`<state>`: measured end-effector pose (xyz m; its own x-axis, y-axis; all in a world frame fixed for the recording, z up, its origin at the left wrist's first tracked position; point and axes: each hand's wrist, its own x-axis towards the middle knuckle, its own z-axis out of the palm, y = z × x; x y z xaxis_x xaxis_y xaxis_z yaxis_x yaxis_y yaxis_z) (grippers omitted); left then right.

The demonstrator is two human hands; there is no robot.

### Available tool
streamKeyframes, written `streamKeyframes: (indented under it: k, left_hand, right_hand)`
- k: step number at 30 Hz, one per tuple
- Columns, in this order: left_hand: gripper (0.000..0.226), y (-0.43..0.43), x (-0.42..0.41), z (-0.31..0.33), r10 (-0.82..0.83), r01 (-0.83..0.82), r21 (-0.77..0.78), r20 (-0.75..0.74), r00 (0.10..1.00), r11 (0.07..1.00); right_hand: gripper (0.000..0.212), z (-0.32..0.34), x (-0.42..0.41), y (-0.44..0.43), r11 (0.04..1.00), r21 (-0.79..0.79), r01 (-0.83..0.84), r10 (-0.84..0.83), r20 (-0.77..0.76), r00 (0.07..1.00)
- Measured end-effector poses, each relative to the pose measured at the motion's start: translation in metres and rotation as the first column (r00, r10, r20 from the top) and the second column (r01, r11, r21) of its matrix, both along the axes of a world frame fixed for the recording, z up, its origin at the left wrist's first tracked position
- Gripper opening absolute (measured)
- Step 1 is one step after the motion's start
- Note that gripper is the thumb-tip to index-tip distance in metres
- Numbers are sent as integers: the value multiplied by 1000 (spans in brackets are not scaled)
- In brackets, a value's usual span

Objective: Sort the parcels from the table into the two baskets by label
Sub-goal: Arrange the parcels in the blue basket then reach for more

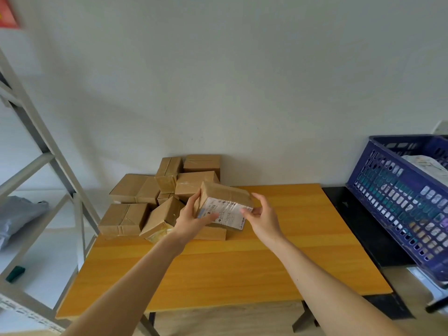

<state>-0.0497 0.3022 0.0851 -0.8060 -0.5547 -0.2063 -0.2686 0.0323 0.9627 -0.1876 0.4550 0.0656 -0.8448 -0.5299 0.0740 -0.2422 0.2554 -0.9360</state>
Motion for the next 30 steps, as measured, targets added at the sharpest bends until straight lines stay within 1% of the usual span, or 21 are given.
streamKeyframes:
  k: [2, 5, 8, 10, 13, 15, 17, 20, 22, 26, 30]
  left_hand:
    - [87, 0, 1, 2, -20, 20, 2, -64, 998, 1000]
    - [75, -1, 2, 5, 21, -21, -1, -133, 991, 1000]
    - [63, -4, 4, 10, 35, -39, -28, -120, 992, 999]
    - [65, -5, 3, 11, 32, -37, -67, -80, 996, 997]
    - [80, -7, 2, 12, 68, -71, -75, -41, 997, 995]
    - [87, -10, 1, 11, 120, -121, -39, -28, 992, 992]
    - [87, -10, 1, 12, 160, -161, -25, -20, 987, 987]
    - [68, -7, 4, 15, 164, -164, -106, -9, 986, 981]
    - [62, -6, 6, 16, 141, -142, -124, -15, 990, 982]
    - [64, -6, 11, 16, 105, -105, 5, -50, 993, 994]
    - [58, -9, 12, 13, 138, -136, 30, -83, 987, 990]
  right_hand:
    - [47, -2, 0, 1, 999, 9, -36, 35, 6, 999]
    - [44, -6, 3, 2, 995, 34, -93, 92, 47, 995]
    - [52, -6, 5, 2, 984, 91, -152, 150, 34, 988]
    - [59, -3, 7, 0, 976, 104, -193, 191, 31, 981]
    - [55, 2, 8, -5, 960, 50, -277, 272, 78, 959]
    - [52, 5, 10, -8, 964, 16, -266, 264, 88, 961]
    - [48, 7, 12, -11, 972, -31, -232, 234, 116, 965]
    - [45, 8, 15, -15, 981, -71, -182, 189, 115, 975]
    - [44, 9, 16, -17, 983, -83, -163, 171, 103, 980]
    - [43, 11, 16, -20, 983, -90, -158, 165, 75, 983]
    - [44, 14, 17, -22, 981, -95, -172, 178, 65, 982]
